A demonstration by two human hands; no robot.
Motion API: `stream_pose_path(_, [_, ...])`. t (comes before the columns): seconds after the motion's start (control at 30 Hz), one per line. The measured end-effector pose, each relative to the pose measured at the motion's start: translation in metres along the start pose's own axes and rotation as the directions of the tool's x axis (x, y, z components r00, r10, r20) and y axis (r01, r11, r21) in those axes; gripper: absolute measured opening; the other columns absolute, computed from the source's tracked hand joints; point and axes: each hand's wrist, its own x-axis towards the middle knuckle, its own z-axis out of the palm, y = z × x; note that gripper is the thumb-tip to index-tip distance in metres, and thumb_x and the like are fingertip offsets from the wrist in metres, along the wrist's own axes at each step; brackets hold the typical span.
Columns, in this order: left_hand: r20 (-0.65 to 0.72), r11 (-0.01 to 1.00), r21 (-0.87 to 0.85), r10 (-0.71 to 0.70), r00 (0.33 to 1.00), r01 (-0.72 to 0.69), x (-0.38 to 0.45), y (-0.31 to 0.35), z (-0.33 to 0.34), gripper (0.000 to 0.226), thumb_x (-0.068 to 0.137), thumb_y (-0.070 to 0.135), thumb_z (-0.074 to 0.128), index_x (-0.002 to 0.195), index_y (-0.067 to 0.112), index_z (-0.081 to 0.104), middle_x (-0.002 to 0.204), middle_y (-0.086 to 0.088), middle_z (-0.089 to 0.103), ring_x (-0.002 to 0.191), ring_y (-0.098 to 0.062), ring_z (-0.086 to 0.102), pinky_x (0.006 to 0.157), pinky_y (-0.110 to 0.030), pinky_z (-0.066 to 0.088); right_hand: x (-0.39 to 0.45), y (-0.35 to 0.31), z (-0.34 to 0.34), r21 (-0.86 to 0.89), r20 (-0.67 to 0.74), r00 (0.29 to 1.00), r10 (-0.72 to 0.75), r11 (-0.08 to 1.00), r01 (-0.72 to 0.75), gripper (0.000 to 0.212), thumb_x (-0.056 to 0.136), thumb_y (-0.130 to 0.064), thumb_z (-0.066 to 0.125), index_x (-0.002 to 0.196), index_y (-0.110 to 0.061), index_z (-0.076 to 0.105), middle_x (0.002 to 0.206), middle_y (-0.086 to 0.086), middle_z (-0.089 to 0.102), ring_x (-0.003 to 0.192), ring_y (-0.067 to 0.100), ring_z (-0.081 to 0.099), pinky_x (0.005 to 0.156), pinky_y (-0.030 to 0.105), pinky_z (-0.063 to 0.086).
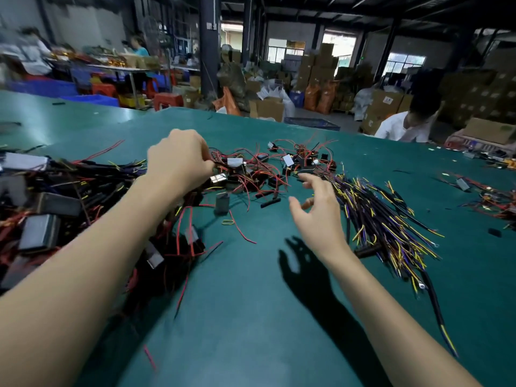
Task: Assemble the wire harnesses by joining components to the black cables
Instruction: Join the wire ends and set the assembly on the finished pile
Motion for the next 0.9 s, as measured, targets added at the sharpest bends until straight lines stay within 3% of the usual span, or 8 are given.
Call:
stream_pose_path(0.1, [0.012,0.984,0.158,-0.085,0.996,0.082,-0.004,-0.023,0.004,0.022,0.083,0.021,0.059,0.098,0.008,0.068,0.103,-0.022,0.062,0.096,-0.042,0.060,0.076,-0.040,0.045,-0.006,-0.009,0.020,0.033,0.079,0.996,0.047,0.998,-0.050,0.042,0.088,-0.010,0.061,0.128,-0.013,0.051,0.121,0.006,0.047,0.086,0.014,0.048,0.090,0.025,0.038])
stream_pose_path(0.23, [-0.025,0.956,0.225,-0.189,0.982,0.190,-0.022,-0.042,0.017,0.025,0.085,0.013,0.054,0.106,-0.001,0.055,0.110,-0.026,0.059,0.101,-0.045,0.059,0.079,-0.043,0.045,-0.015,-0.010,0.036,0.020,0.143,0.989,0.048,0.998,-0.051,0.040,0.088,-0.013,0.059,0.127,-0.018,0.052,0.118,0.002,0.046,0.068,0.008,0.048,0.080,0.023,0.038])
stream_pose_path(0.33, [-0.026,0.931,0.295,-0.219,0.975,0.217,-0.033,-0.051,0.026,0.026,0.085,0.012,0.054,0.108,0.001,0.053,0.111,-0.023,0.061,0.102,-0.042,0.061,0.080,-0.042,0.046,-0.020,-0.004,0.040,0.002,0.171,0.983,0.066,0.998,-0.068,0.040,0.088,-0.014,0.058,0.126,-0.019,0.052,0.118,0.001,0.046,0.065,0.005,0.047,0.074,0.019,0.032])
stream_pose_path(0.6, [0.106,0.843,0.533,-0.155,0.982,0.076,-0.042,-0.042,0.046,0.026,0.090,0.013,0.051,0.114,0.010,0.060,0.116,-0.011,0.061,0.111,-0.029,0.055,0.082,-0.036,0.046,-0.029,0.007,0.035,-0.055,0.214,0.968,0.128,0.991,-0.119,0.037,0.090,-0.017,0.057,0.127,-0.018,0.050,0.121,0.000,0.045,0.064,0.001,0.048,0.068,0.017,0.027])
stream_pose_path(0.9, [0.250,0.742,0.669,-0.157,0.955,-0.053,-0.051,-0.015,0.050,0.029,0.091,0.017,0.045,0.117,0.021,0.058,0.122,-0.006,0.055,0.116,-0.026,0.047,0.095,-0.036,0.031,-0.032,0.013,0.029,-0.050,0.263,0.952,0.159,0.987,-0.151,0.036,0.092,-0.017,0.055,0.127,-0.019,0.050,0.122,-0.002,0.044,0.071,0.001,0.047,0.071,0.015,0.028])
